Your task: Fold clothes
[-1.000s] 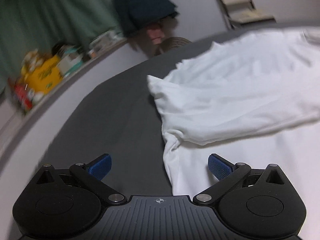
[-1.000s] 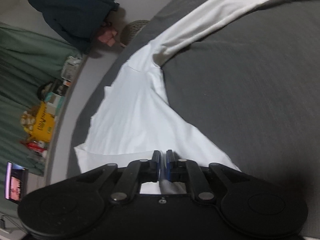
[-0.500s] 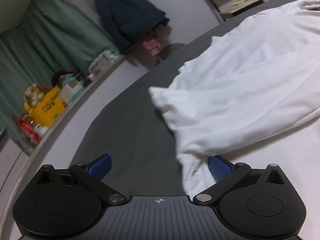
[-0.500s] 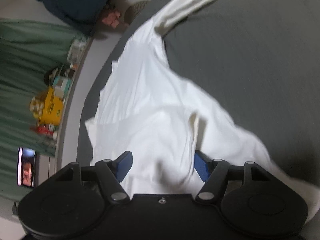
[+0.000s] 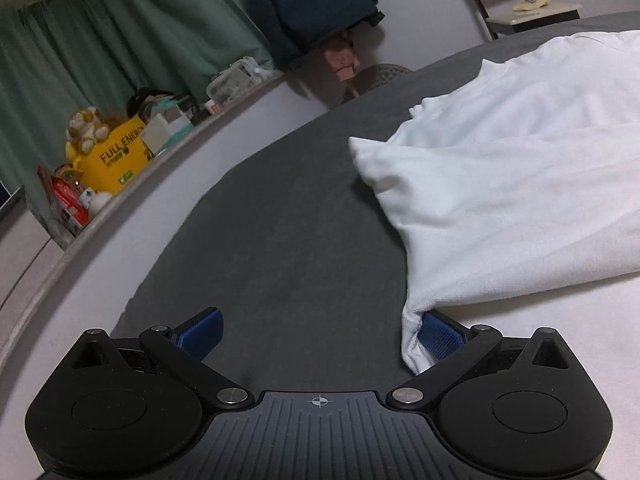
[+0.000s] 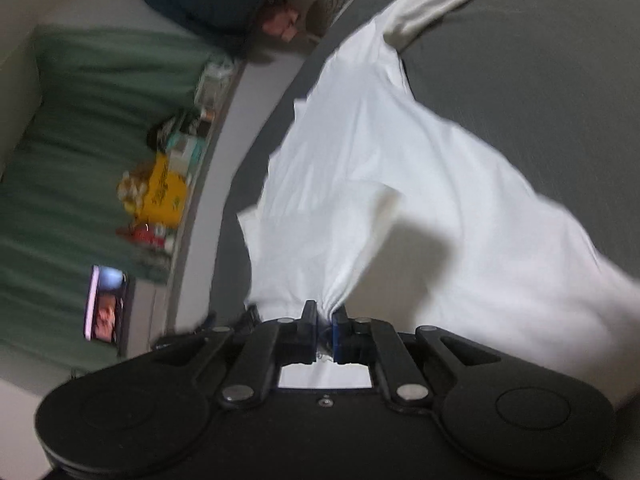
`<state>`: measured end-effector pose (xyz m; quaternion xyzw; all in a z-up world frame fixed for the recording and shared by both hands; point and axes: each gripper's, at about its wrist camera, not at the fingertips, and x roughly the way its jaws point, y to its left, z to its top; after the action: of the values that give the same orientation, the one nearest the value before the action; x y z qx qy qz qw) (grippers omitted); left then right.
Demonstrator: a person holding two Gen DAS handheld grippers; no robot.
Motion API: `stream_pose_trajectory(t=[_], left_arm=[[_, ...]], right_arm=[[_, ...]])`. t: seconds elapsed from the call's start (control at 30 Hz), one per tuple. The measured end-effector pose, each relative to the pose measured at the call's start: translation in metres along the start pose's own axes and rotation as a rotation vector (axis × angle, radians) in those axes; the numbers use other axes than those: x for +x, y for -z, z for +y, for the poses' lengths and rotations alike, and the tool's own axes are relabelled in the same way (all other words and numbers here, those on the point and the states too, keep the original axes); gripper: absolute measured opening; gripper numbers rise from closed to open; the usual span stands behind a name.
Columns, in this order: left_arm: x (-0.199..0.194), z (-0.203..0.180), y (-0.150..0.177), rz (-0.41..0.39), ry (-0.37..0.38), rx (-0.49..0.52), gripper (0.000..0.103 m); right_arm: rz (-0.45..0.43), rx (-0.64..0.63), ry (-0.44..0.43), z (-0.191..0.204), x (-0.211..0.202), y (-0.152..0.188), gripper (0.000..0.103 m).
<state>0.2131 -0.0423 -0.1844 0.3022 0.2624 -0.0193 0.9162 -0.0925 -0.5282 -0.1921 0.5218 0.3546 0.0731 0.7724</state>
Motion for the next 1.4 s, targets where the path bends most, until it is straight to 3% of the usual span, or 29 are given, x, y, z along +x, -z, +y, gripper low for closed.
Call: stream_pose_trajectory(t=[0.13,0.23,0.3,0.37,0.4,0.5,0.57,0.73,0.87,1.0,1.1,1.13,1.2,1.23,1.4], left_arm=[[0.006,0.011,0.004,0.027,0.027,-0.065,0.103],[0.009,0.013,0.007,0.025,0.040,-0.080,0.103],[0.009,0.016,0.012,0.019,0.052,-0.110,0.103],[0.011,0.019,0.018,0.002,0.068,-0.147,0.103],[0.011,0.020,0.021,-0.007,0.073,-0.162,0.103],[0.012,0.021,0.027,-0.036,0.078,-0.168,0.103],[0.011,0.018,0.029,-0.055,0.067,-0.146,0.103],[0.013,0.015,0.030,-0.072,0.057,-0.111,0.103],[0.016,0.023,0.031,-0.067,0.107,-0.158,0.103],[0.024,0.034,0.035,-0.038,0.178,-0.240,0.103],[0.031,0.044,0.040,-0.020,0.234,-0.301,0.103],[0.032,0.046,0.041,-0.015,0.248,-0.317,0.103],[0.034,0.047,0.044,-0.010,0.258,-0.328,0.103],[0.035,0.047,0.044,-0.009,0.259,-0.329,0.103],[0.036,0.044,0.045,-0.006,0.258,-0.333,0.103]], right_arm=[[0.042,0.024,0.109,-0.006,0.005,0.001,0.007],[0.110,0.005,0.241,-0.001,0.015,0.002,0.009],[0.163,-0.018,0.310,0.006,0.015,0.005,0.020],[0.161,-0.084,0.356,0.026,0.008,0.006,0.054],[0.143,-0.130,0.371,0.040,0.005,0.006,0.055],[0.085,-0.288,0.308,0.101,0.016,-0.008,0.057],[0.080,-0.391,0.224,0.144,0.045,-0.022,0.066],[0.119,-0.625,0.147,0.240,0.179,-0.058,0.068],[0.203,-0.666,0.158,0.276,0.306,-0.091,0.065],[0.248,-0.630,0.287,0.289,0.404,-0.115,0.062],[0.283,-0.641,0.408,0.295,0.459,-0.122,0.054],[0.309,-0.658,0.469,0.294,0.473,-0.121,0.047],[0.369,-0.639,0.570,0.286,0.496,-0.118,0.023],[0.387,-0.610,0.579,0.280,0.503,-0.117,0.006],[0.267,-0.549,0.506,0.266,0.509,-0.121,0.005]])
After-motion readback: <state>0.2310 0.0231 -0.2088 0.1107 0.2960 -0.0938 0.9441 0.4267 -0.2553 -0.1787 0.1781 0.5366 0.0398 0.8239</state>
